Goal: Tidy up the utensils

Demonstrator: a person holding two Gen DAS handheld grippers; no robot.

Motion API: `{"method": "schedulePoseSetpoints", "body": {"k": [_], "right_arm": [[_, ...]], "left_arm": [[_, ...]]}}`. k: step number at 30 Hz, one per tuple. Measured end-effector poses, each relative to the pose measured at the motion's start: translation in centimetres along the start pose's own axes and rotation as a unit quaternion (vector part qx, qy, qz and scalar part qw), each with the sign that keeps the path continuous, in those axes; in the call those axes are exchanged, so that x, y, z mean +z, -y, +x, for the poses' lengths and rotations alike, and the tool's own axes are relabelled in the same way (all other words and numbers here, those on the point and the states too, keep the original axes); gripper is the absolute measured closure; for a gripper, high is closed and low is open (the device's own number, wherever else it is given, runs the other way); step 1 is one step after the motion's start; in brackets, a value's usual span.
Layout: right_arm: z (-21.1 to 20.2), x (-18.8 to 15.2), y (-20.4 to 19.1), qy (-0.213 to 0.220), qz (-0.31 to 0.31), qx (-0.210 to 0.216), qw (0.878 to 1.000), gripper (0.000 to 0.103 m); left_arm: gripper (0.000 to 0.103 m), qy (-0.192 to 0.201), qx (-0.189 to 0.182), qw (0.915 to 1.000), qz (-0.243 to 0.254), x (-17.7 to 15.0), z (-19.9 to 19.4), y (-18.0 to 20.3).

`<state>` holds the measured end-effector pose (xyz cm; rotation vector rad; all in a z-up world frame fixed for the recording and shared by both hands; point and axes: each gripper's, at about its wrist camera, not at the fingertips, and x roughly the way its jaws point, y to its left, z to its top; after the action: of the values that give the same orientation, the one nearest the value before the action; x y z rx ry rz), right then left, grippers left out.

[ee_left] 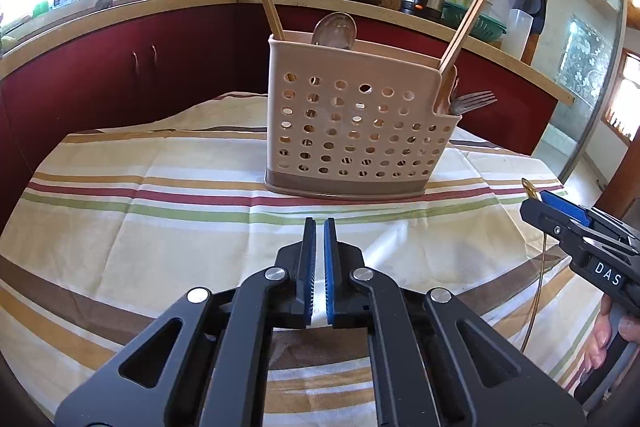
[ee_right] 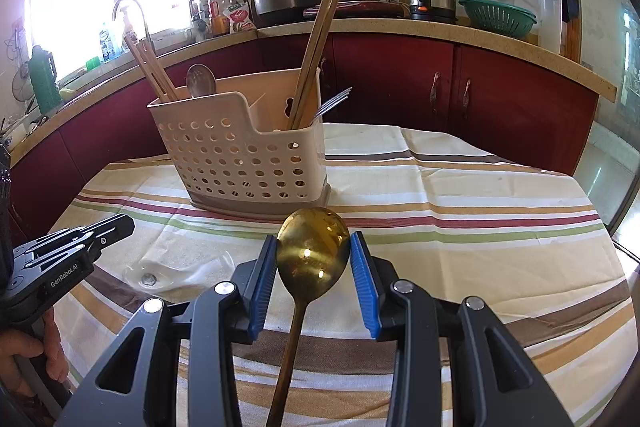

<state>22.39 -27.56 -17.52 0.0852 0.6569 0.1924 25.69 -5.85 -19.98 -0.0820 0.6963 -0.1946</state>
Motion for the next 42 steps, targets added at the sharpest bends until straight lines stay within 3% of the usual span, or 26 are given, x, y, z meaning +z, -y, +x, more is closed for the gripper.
{"method": "schedulePoseSetpoints", "body": {"k": [5,8,10,12,21,25,30,38,41,42], "right_arm": [[0.0,0.0,0.0,-0.002,0.000,0.000,1.000,0.066],[0.0,0.0,0.1,-0.004,0.000,0.000,1.000,0.066],[-0.1,0.0,0.1,-0.004,0.000,-0.001,1.000,0.066],[-0.1,0.0,0.1,-0.004,-0.001,-0.001,1.000,0.066],[-0.1,0.0,0.1,-0.004,-0.001,-0.001,1.000,0.066],[-0.1,0.0,0.2,-0.004,-0.002,0.000,1.000,0.066],[-0.1,-0.1,0.2,-0.004,-0.002,0.000,1.000,0.066],[0.0,0.1,0.3,-0.002,0.000,-0.003,1.000,0.066],[0.1,0.2,0.4,-0.002,0.001,-0.004,1.000,0.066],[0.1,0.1,0.4,-0.002,0.001,-0.005,1.000,0.066]], "left_arm": [[0.096,-0.021,-0.005,0.9997,-0.005,-0.5,0.2,-0.2],[0.087,-0.033,-0.006,0.9993,-0.015,-1.3,0.3,-0.5],[0.072,-0.038,-0.005,0.9990,-0.023,-1.7,0.2,-0.7],[0.066,-0.042,-0.005,0.9987,-0.028,-2.1,0.0,-0.8],[0.065,-0.065,-0.002,0.9975,-0.030,-3.3,0.6,-0.9],[0.051,-0.064,0.008,0.9971,-0.040,-3.5,0.6,-1.2],[0.051,-0.076,0.012,0.9958,-0.049,-3.7,1.1,-1.7],[0.053,-0.097,-0.012,0.9911,-0.090,-4.2,2.4,-2.6],[0.067,-0.095,-0.013,0.9904,-0.100,-4.3,2.6,-2.9],[0.078,-0.095,-0.014,0.9901,-0.102,-4.3,2.7,-3.1]]}}
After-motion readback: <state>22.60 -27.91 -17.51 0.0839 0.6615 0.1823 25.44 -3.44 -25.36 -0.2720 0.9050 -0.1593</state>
